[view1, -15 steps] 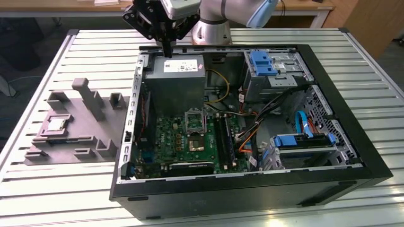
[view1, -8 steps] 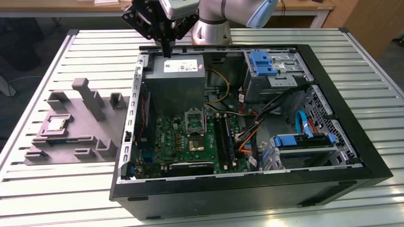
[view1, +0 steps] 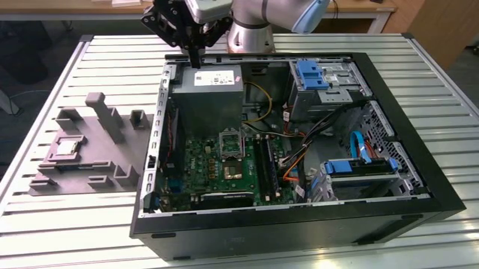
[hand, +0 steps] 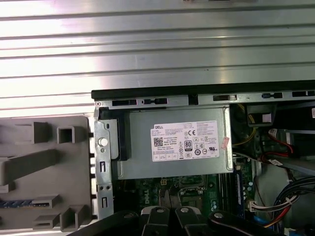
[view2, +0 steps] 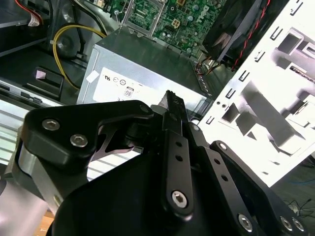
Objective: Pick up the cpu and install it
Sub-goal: 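Reach for the cpu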
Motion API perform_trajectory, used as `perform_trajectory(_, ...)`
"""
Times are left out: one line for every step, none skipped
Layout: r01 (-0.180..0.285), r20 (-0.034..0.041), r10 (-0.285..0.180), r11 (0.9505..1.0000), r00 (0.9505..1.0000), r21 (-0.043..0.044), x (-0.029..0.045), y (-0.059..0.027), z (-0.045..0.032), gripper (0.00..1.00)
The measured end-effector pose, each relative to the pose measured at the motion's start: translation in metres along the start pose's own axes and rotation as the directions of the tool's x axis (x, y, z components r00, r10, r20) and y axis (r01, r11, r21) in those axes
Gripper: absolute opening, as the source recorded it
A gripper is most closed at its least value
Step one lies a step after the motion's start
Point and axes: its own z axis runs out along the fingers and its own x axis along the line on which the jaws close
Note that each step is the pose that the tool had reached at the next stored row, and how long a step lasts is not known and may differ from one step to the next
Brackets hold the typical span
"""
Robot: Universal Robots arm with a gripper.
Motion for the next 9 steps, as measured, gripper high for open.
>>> perform_trajectory(0.000,-0.0001,0.000,1.0000,1.0000,0.0000,0.0000,0.0000,0.0000,0.11)
perform_trajectory(0.000,-0.0001,0.000,1.0000,1.0000,0.0000,0.0000,0.0000,0.0000,0.11)
perform_trajectory(0.000,0.0000,0.000,1.0000,1.0000,0.0000,0.0001,0.0000,0.0000,0.11)
perform_trajectory(0.000,-0.0001,0.000,1.0000,1.0000,0.0000,0.0001,0.0000,0.0000,0.11)
perform_trajectory(0.000,-0.0001,0.000,1.0000,1.0000,0.0001,0.0002,-0.0001,0.0000,0.11)
perform_trajectory(0.000,-0.0001,0.000,1.0000,1.0000,0.0001,0.0002,0.0000,0.0000,0.11)
perform_trajectory(0.000,-0.0001,0.000,1.0000,1.0000,0.0000,0.0002,0.0000,0.0000,0.11)
perform_trajectory(0.000,-0.0001,0.000,1.0000,1.0000,0.0000,0.0002,0.0000,0.0000,0.11)
perform_trajectory(0.000,-0.0001,0.000,1.0000,1.0000,0.0000,0.0002,0.0000,0.0000,0.11)
